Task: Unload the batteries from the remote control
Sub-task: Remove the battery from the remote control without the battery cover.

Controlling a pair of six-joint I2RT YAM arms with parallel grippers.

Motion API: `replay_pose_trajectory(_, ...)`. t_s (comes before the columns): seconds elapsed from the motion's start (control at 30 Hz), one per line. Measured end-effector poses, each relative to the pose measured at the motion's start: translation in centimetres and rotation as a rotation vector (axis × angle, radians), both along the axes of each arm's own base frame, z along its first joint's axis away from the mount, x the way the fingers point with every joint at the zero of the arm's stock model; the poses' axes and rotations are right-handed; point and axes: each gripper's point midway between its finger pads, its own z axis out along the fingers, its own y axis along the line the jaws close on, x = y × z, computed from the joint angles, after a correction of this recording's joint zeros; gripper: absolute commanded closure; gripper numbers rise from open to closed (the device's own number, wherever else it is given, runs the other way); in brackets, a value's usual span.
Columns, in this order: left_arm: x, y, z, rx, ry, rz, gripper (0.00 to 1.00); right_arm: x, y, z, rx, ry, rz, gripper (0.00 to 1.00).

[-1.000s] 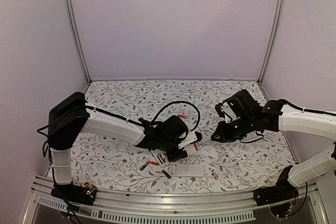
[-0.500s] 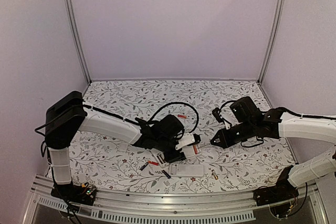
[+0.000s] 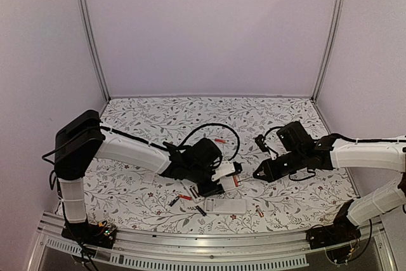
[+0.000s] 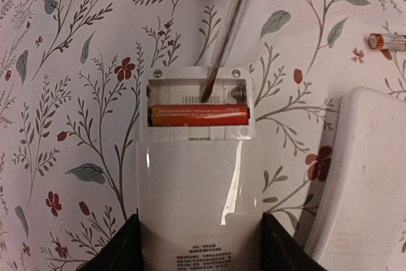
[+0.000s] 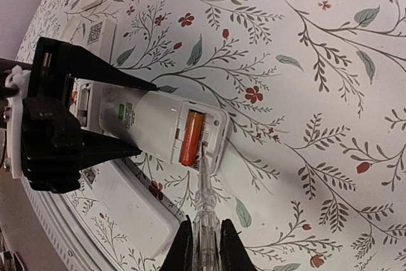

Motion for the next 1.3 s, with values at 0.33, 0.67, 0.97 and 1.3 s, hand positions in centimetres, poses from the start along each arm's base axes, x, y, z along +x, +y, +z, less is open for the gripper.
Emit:
replay_pose_trajectory(0.33, 0.0, 0.0, 0.0, -0.003, 0.008, 0.001, 0.76, 0.2, -0.5, -0.9, 0.173, 0.068, -0.019, 1.00)
replay_pose_trajectory(0.67, 0.0, 0.2, -0.1, 0.002, 0.019, 0.008, 0.77, 0.2, 0.0, -1.8, 0.300, 0.140, -0.014, 1.00)
replay_pose_trajectory(0.97, 0.0, 0.3, -0.1, 0.004, 0.019, 0.007, 0.77, 0.2, 0.0, -1.8, 0.343, 0.165, -0.033, 1.00)
replay_pose_trajectory(1.3, 0.4, 0.5, 0.0, 0.010, 0.011, 0.017, 0.78, -1.7, -0.5, -0.9, 0.384, 0.189, -0.019, 1.00)
